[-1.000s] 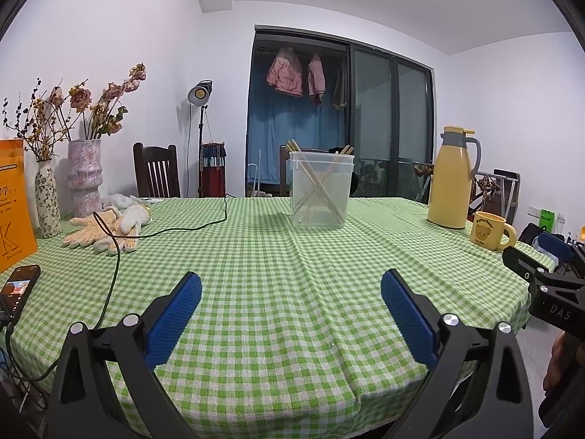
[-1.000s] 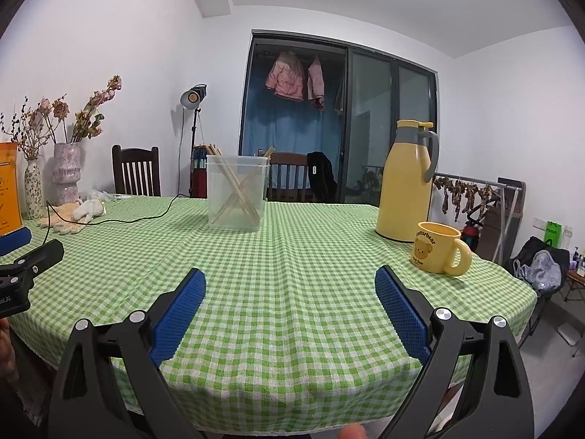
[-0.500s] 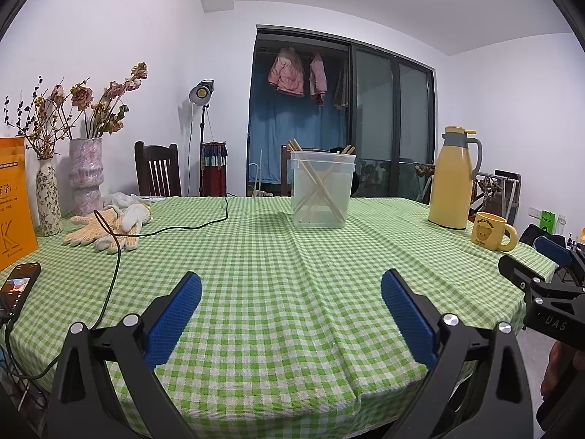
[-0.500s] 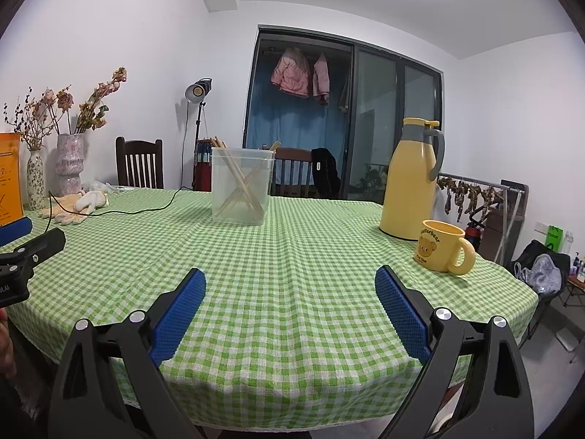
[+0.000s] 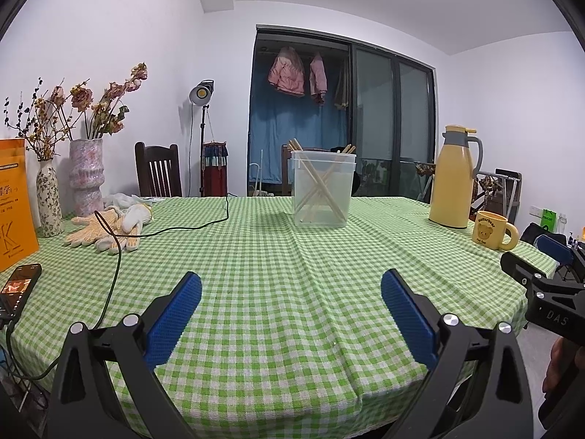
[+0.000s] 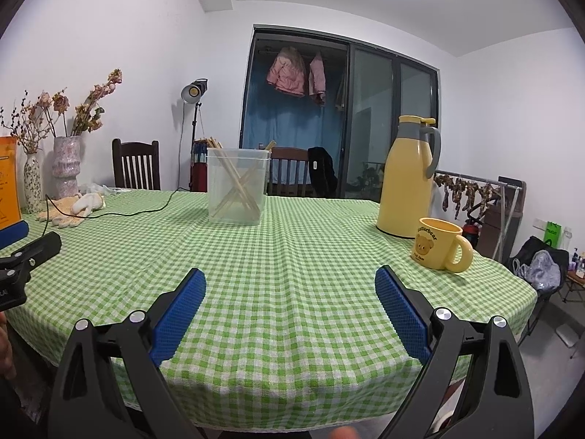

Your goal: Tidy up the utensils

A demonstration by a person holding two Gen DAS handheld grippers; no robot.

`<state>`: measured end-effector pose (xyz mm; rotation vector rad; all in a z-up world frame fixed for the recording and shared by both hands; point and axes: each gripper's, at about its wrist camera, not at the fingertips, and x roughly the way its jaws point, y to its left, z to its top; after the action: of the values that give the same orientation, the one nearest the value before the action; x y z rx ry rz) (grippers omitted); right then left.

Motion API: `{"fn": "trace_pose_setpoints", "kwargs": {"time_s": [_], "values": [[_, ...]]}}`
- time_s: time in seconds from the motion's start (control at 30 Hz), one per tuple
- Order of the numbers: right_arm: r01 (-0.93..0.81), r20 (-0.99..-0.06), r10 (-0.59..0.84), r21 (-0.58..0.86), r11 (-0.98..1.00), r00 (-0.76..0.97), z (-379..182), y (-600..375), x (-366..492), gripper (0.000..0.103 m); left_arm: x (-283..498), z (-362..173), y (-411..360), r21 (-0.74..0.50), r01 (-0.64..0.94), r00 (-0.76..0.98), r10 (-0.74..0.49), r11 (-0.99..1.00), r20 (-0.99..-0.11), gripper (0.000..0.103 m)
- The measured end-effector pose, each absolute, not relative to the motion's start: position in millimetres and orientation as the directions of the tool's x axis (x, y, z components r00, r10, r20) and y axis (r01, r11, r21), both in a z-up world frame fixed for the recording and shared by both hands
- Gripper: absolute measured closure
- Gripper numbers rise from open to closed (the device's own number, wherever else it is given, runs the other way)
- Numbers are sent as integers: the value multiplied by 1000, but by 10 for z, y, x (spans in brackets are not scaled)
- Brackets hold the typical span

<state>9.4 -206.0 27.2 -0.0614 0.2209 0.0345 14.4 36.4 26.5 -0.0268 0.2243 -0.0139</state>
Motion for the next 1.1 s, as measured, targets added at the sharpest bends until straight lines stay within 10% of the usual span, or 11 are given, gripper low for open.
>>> {"fn": "trace_pose_setpoints", "kwargs": {"time_s": [1.1], "values": [[-31,-216,17,-65,997,976,252,-2041,113,10,158,242,288,16,3,974,1,1000,-226,8]]}}
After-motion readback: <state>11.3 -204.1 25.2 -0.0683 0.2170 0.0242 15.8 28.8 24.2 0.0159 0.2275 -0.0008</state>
